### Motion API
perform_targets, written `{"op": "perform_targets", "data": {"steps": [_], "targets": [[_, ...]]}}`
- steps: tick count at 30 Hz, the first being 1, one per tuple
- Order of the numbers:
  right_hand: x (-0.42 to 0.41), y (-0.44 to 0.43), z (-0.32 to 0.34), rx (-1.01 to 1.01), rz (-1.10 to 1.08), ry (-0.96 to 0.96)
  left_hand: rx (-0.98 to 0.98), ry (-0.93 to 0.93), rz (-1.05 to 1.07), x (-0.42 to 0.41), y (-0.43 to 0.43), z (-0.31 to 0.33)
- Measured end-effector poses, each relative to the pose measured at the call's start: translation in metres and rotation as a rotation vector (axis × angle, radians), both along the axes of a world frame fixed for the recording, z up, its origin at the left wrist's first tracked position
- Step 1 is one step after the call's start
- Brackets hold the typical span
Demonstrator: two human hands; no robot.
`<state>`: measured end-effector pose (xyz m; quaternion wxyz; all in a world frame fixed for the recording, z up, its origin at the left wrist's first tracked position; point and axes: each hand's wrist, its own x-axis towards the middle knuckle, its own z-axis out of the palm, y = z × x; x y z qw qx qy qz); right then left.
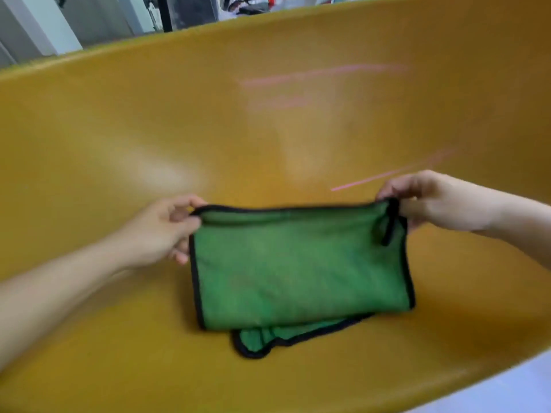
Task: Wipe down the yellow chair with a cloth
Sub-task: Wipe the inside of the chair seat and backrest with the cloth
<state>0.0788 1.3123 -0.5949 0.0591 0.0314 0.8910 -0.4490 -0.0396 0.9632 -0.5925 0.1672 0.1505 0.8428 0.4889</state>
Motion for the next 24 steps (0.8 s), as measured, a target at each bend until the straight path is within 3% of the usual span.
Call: {"op": "perform_targets", "data": {"steps": [3,4,6,8,9,12,14,17,20,24], "targets": [[-0.019,0.01,0.01,-0.033,-0.111,0.282,0.172,0.214,0.121,-0.019,0.001,0.001],[-0.013,0.007,0.005,0.099,-0.057,0.292,0.135,0.251,0.061,-0.018,-0.003,0.004],[-0.006,0.009,0.009,0.286,0.128,0.111,-0.182,0.206,-0.252,-0.013,-0.011,0.007],[-0.001,0.007,0.006,0.356,0.288,-0.285,-0.567,0.04,-0.598,-0.004,-0.017,0.002],[-0.004,0.005,0.002,0.364,0.324,-0.346,-0.68,0.03,-0.626,-0.004,-0.017,-0.003],[-0.029,-0.012,-0.017,0.465,0.185,-0.052,-0.712,0.428,-0.374,-0.017,0.008,-0.019],[-0.05,-0.026,-0.035,0.606,0.211,0.042,-0.737,0.615,-0.32,-0.031,0.028,-0.039],[-0.067,-0.036,-0.06,0.753,0.231,-0.016,-1.029,0.523,-0.321,-0.042,0.04,-0.063],[-0.071,-0.029,-0.055,0.788,0.183,0.057,-0.883,0.464,-0.256,-0.048,0.037,-0.061],[-0.081,-0.014,-0.021,0.452,0.104,0.064,-0.232,0.201,-0.097,-0.067,0.02,-0.033]]}}
